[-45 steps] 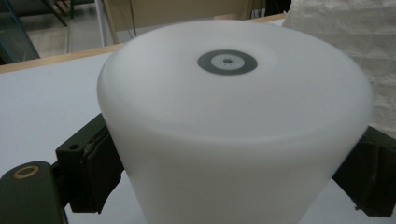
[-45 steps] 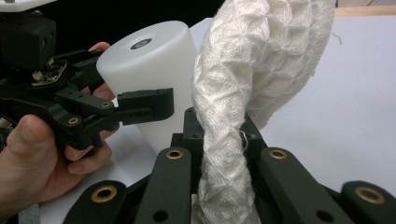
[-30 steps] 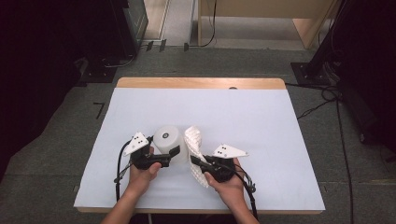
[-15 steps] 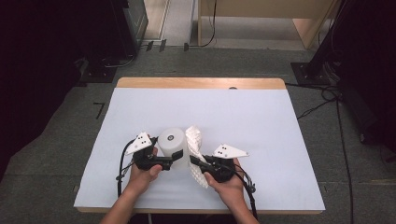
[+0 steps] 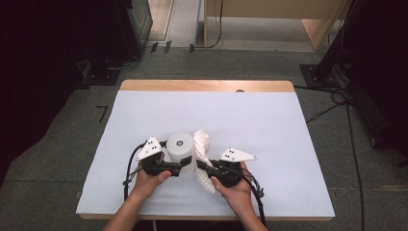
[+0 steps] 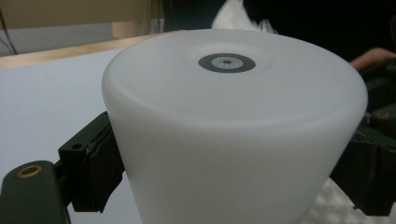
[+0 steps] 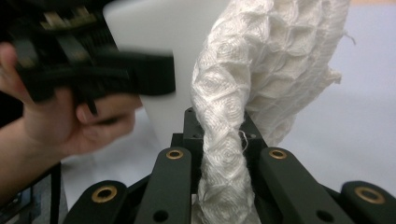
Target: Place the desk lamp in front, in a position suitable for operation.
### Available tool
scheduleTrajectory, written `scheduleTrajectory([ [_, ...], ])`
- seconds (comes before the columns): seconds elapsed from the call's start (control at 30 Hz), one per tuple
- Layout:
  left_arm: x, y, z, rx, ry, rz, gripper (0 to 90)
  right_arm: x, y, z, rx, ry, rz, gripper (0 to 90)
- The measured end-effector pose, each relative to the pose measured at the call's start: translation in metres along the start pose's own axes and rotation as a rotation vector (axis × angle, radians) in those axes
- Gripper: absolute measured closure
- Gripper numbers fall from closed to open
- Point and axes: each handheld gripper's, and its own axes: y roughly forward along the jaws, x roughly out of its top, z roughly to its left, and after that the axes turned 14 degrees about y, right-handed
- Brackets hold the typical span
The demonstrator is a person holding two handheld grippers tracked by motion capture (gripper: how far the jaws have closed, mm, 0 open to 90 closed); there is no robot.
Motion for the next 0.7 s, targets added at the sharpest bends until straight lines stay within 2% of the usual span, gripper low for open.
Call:
scheduleTrajectory([
  [0.03, 0.000, 0.000, 0.000, 0.000, 0.000, 0.000, 9.1, 0.000, 0.000, 0.000, 0.000, 0.000, 0.000, 80.1],
  [0.1, 0.000, 0.002, -0.002, 0.057, 0.034, 0.012, 9.0, -0.003, 0.004, -0.003, -0.017, 0.002, 0.019, 80.0],
  [0.2, -0.001, 0.007, -0.004, 0.195, 0.072, 0.051, 8.9, -0.003, 0.002, -0.004, -0.030, 0.002, 0.013, 79.9],
  [0.23, -0.002, 0.009, -0.004, 0.228, 0.084, 0.065, 8.9, -0.001, -0.002, -0.005, -0.041, 0.003, -0.002, 79.9],
  [0.3, -0.008, 0.012, -0.003, 0.246, 0.094, 0.096, 8.9, 0.000, -0.006, -0.007, -0.048, 0.009, -0.015, 79.9],
  [0.33, -0.008, 0.012, -0.003, 0.246, 0.094, 0.096, 8.9, 0.000, -0.006, -0.007, -0.048, 0.009, -0.015, 79.9],
  [0.37, -0.009, 0.014, -0.005, 0.261, 0.117, 0.112, 8.9, 0.001, -0.007, -0.009, -0.053, 0.011, -0.020, 79.9],
  [0.53, -0.013, 0.016, -0.009, 0.261, 0.136, 0.118, 8.8, 0.001, -0.008, -0.010, -0.058, 0.019, -0.022, 79.9],
  [0.63, -0.016, 0.013, -0.005, 0.254, 0.095, 0.119, 8.7, 0.002, -0.009, -0.011, -0.057, 0.012, -0.031, 79.9],
  [0.67, -0.016, 0.013, -0.005, 0.254, 0.095, 0.119, 8.6, 0.002, -0.009, -0.011, -0.058, 0.015, -0.030, 79.9],
  [0.7, -0.017, 0.012, -0.005, 0.268, 0.083, 0.112, 8.2, 0.002, -0.008, -0.011, -0.058, 0.017, -0.027, 79.9],
])
